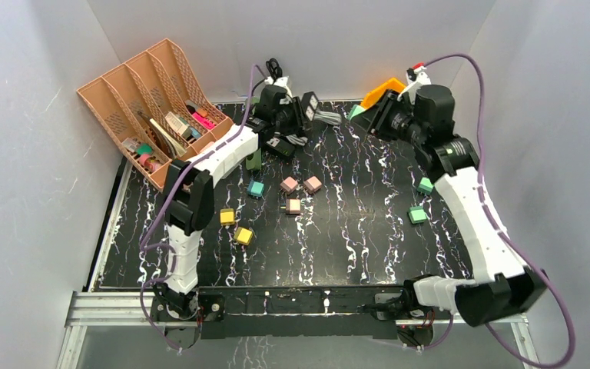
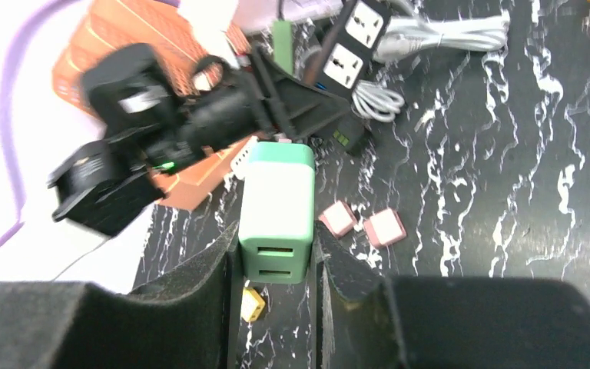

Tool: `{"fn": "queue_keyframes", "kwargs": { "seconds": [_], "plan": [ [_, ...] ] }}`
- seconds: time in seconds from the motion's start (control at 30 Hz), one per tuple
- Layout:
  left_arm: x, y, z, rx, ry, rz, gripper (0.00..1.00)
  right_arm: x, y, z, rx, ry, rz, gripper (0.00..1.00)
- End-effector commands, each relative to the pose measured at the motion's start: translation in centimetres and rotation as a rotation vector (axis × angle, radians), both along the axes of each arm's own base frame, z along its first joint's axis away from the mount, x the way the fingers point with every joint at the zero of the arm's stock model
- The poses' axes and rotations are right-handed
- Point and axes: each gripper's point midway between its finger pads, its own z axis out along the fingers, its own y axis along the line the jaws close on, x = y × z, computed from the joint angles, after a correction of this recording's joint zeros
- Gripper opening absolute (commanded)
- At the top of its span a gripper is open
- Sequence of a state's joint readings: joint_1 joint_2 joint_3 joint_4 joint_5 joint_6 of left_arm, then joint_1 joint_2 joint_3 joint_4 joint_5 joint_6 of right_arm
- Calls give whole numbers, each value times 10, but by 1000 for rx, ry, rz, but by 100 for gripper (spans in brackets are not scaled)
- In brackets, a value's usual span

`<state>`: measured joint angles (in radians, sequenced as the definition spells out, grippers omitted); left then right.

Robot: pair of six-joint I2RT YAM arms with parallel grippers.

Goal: Pull the plug off the socket

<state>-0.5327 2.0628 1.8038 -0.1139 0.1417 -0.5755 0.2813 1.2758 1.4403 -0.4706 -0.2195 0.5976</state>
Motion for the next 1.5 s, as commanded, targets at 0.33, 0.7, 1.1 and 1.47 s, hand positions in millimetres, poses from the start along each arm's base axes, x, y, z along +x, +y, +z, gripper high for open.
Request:
{"fn": "queue_keyframes", "kwargs": {
  "seconds": [0.33,0.7,1.1,1.47],
  "plan": [
    [53,93,-21,-39,47,84,0,-20,-134,-152,336,377,-367,0],
    [34,117,-68,-83,213,45,49,-25,-176,-228,399,507,-591,0],
    [-3,121,1,-120,131,-5,98,-19,-170,-279,476,656,-588,6],
    [-102,142,10,-82,109,70,98,-14,-180,-289,406,660,-600,62]
  ]
}}
